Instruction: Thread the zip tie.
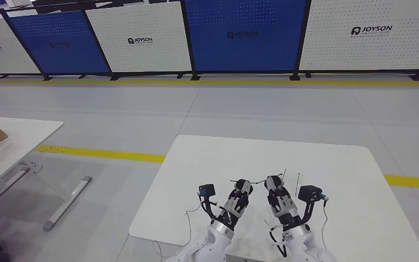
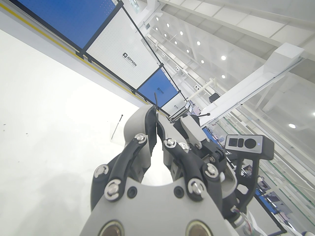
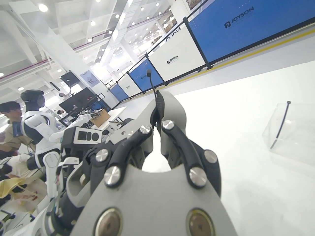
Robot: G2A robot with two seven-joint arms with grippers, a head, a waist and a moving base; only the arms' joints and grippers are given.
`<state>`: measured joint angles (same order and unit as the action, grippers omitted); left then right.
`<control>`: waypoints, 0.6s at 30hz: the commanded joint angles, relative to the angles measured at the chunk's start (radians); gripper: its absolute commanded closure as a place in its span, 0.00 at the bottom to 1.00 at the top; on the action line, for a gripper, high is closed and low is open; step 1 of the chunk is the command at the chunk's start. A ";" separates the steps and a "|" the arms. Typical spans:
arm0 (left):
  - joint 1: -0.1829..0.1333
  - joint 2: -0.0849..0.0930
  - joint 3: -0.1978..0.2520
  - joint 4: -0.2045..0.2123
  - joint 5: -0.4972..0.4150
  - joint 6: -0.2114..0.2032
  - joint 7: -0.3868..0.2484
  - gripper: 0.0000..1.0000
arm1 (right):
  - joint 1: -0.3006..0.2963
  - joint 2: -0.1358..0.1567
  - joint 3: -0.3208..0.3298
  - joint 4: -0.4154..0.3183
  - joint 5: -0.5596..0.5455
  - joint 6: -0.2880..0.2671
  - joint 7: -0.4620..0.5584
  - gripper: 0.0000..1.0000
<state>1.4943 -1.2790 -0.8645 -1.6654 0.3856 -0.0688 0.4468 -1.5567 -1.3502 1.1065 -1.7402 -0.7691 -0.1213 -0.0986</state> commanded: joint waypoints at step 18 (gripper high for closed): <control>0.000 0.000 0.000 0.000 0.000 0.000 0.000 1.00 | -0.003 -0.004 -0.002 0.007 -0.012 0.001 -0.022 1.00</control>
<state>1.4943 -1.2790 -0.8645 -1.6654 0.3856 -0.0688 0.4468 -1.5593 -1.3538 1.1042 -1.7330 -0.7806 -0.1193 -0.1186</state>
